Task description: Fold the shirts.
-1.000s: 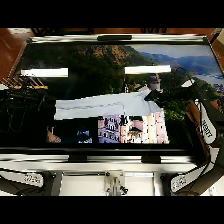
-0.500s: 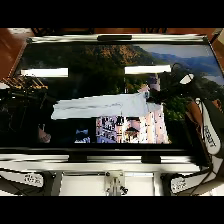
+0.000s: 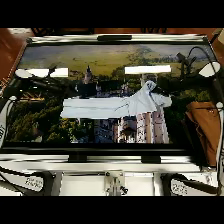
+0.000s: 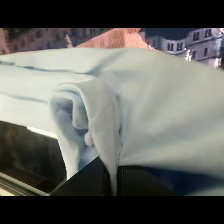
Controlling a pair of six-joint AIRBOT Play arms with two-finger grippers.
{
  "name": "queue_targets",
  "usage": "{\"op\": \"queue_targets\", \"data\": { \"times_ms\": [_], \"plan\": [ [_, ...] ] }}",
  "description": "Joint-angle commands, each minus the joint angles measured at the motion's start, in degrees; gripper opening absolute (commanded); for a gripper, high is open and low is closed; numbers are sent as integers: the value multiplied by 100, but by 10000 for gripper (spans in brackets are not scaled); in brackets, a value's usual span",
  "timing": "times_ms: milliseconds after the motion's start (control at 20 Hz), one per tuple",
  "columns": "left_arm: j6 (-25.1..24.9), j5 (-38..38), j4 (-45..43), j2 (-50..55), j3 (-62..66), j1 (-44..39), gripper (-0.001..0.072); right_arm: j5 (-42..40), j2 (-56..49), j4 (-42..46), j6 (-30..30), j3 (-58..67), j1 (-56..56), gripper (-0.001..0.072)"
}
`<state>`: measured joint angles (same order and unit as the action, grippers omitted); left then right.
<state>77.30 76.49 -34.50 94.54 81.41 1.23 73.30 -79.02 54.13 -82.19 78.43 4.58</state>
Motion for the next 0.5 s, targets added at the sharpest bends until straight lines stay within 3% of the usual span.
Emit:
{"op": "queue_targets", "data": {
  "times_ms": [0, 350, 450],
  "plan": [
    [358, -459, 22, 4, 184, -970, 30, 240, 575, -4, -243, 7, 0, 68],
    [358, -1375, 74, 527, 184, -2872, 31, 754, 1545, -4, -584, 7, 0, 68],
    [334, -1665, 439, 710, 184, -3268, 31, 850, 1781, -2, -669, 7, 0, 68]
  ]
}}
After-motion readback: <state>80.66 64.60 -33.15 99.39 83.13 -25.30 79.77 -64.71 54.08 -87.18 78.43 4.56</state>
